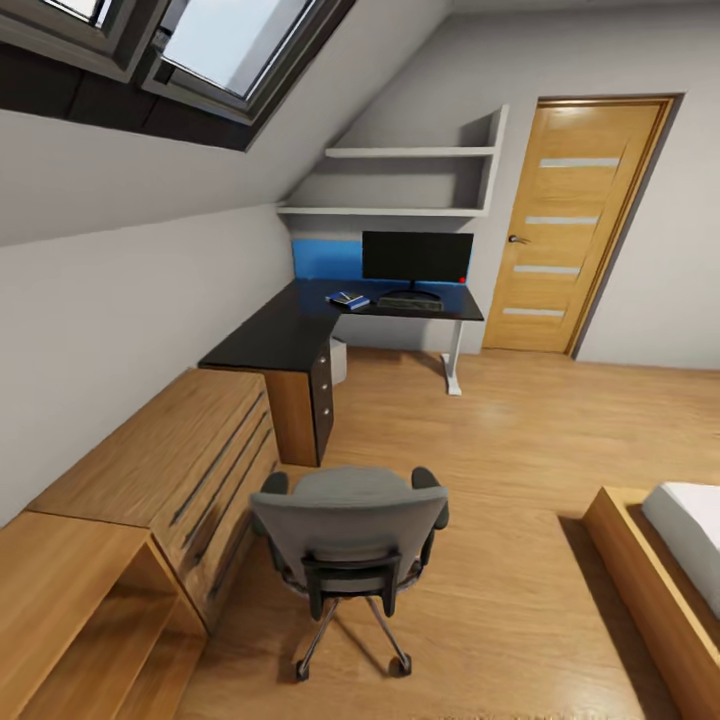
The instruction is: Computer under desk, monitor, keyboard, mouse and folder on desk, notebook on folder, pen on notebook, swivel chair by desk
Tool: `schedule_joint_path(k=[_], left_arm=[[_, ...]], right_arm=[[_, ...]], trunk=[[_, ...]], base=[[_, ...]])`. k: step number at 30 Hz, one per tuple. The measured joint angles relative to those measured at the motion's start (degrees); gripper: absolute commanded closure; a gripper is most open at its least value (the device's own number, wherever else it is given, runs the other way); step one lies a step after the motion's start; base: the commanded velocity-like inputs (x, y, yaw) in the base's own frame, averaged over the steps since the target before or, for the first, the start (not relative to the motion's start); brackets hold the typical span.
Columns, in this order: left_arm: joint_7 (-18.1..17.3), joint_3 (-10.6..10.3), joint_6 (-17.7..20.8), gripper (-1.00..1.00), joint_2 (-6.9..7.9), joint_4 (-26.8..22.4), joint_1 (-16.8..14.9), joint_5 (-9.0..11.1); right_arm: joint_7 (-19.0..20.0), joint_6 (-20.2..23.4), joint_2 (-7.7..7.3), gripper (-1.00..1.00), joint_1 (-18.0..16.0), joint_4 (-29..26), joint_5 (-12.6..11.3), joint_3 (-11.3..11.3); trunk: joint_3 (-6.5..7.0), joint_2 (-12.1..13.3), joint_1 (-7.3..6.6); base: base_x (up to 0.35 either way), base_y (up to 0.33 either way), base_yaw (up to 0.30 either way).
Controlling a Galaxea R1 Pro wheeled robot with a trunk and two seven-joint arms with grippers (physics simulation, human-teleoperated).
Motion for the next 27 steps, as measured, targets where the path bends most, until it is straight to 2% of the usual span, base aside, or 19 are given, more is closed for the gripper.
schedule_joint_path(k=[12, 20, 27], left_arm=[[0.0, 0.0, 0.0, -1.0, 0.0, 0.02, 0.0, 0.01], [0.0, 0.0, -0.01, -1.0, 0.01, -0.01, 0.01, 0.02], [0.0, 0.0, 0.08, -1.0, 0.01, -0.01, 0.0, 0.02]], right_arm=[[0.0, 0.02, 0.06, -1.0, -0.01, 0.01, -0.04, 0.0], [-0.02, 0.03, 0.12, -1.0, -0.01, 0.02, -0.05, 0.0], [-0.09, 0.0, 0.11, -1.0, -0.03, 0.03, -0.05, 0.0]], trunk=[[0.0, 0.0, 0.0], [0.0, 0.0, 0.0], [0.0, 0.0, 0.0]], base=[[0.0, 0.299, -0.281], [0.0, 0.289, -0.054], [0.0, 0.06, -0.003]])
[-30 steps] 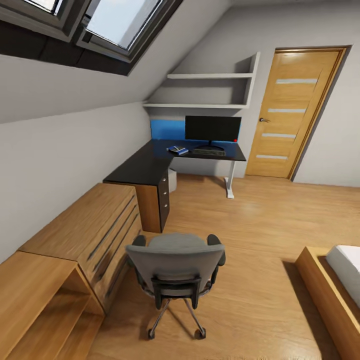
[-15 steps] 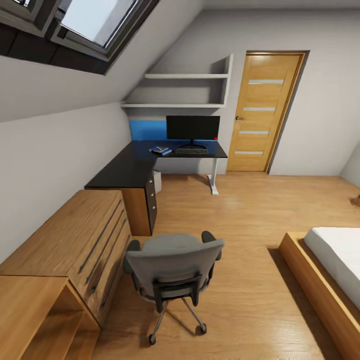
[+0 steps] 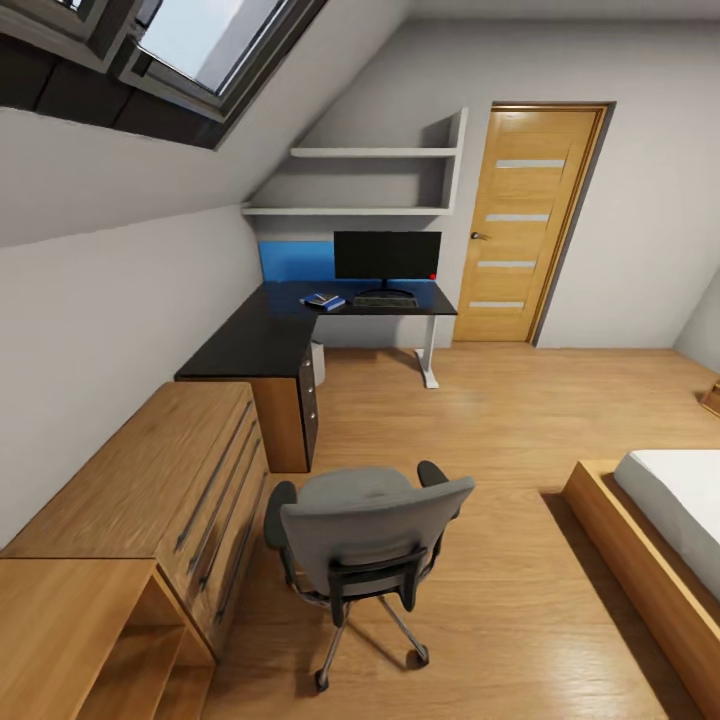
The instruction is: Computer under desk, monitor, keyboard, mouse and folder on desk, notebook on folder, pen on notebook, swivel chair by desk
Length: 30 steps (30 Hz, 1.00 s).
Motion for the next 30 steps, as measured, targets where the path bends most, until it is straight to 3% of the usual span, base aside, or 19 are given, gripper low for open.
schedule_joint_path(k=[13, 21, 30], left_arm=[[-0.06, 0.0, 2.57, -1.0, 0.0, -0.05, 0.02, 0.01], [-0.08, 0.0, 3.12, -1.0, 0.0, -0.04, 0.01, 0.0], [-0.05, 0.0, 3.2, -1.0, 0.0, -0.06, 0.02, -0.06]], right_arm=[[-0.01, 0.18, -0.01, -1.0, 0.0, 0.0, -0.03, 0.0], [0.0, 0.2, 0.06, -1.0, 0.0, 0.0, -0.05, 0.0], [-0.01, 0.19, 0.07, -1.0, 0.03, 0.0, -0.08, 0.0]], trunk=[[0.0, 0.0, 0.0], [0.0, 0.0, 0.0], [0.0, 0.0, 0.0]], base=[[0.0, 0.005, 0.0], [0.0, 0.174, 0.0], [0.0, 0.033, -0.003]])
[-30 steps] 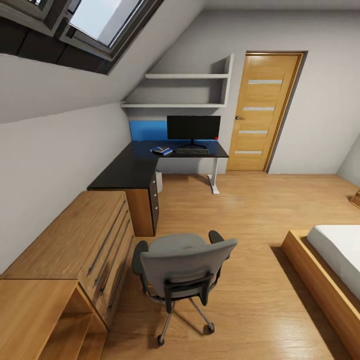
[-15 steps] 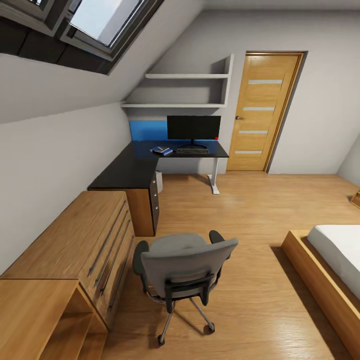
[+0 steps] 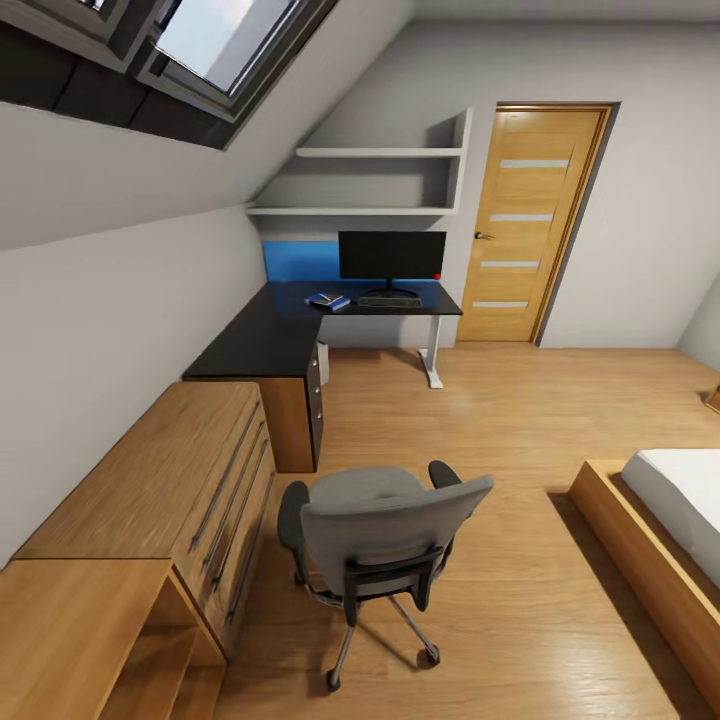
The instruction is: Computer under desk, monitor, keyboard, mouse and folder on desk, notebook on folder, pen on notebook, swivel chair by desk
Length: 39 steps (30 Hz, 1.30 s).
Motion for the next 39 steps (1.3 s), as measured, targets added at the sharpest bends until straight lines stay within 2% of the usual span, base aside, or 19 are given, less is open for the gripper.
schedule_joint_path(k=[7, 13, 39], left_arm=[[0.17, 0.0, -0.1, -1.0, -0.02, 0.01, -0.02, -0.05], [0.5, 0.33, -0.51, -1.0, -0.13, -0.03, -0.01, 0.02], [0.71, 0.25, 0.0, -1.0, -0.25, -0.08, -0.03, 0.13]], right_arm=[[0.01, 0.0, 0.0, -1.0, -0.02, -0.02, 0.02, 0.01], [0.0, 0.0, 0.08, -1.0, -0.03, 0.0, 0.0, 0.0], [0.0, 1.17, 0.09, -1.0, -0.01, 0.0, 0.0, -0.09]], trunk=[[0.25, 0.0, 0.0], [0.3, 0.0, 0.0], [-4.38, -10.43, 5.71]], base=[[0.0, 0.001, -0.178], [0.0, 0.0, -0.03], [0.0, 0.0, 0.0]])
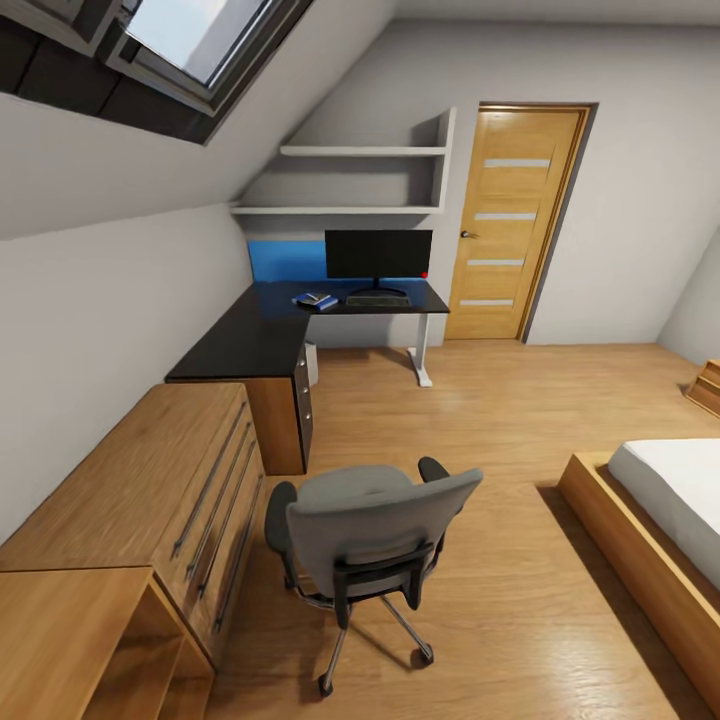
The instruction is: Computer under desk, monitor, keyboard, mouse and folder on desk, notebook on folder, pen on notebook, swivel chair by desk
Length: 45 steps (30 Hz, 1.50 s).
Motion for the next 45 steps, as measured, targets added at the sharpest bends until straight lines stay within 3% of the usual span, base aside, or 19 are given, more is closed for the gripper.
schedule_joint_path(k=[45], left_arm=[[-0.01, 0.18, -0.18, -1.0, 0.16, -0.01, 0.01, -0.07]], right_arm=[[0.0, -0.04, 0.0, -1.0, -0.02, 0.0, 0.0, 0.0]], trunk=[[-8.09, -18.07, 9.89]], base=[[-0.041, 0.0, 0.0]])
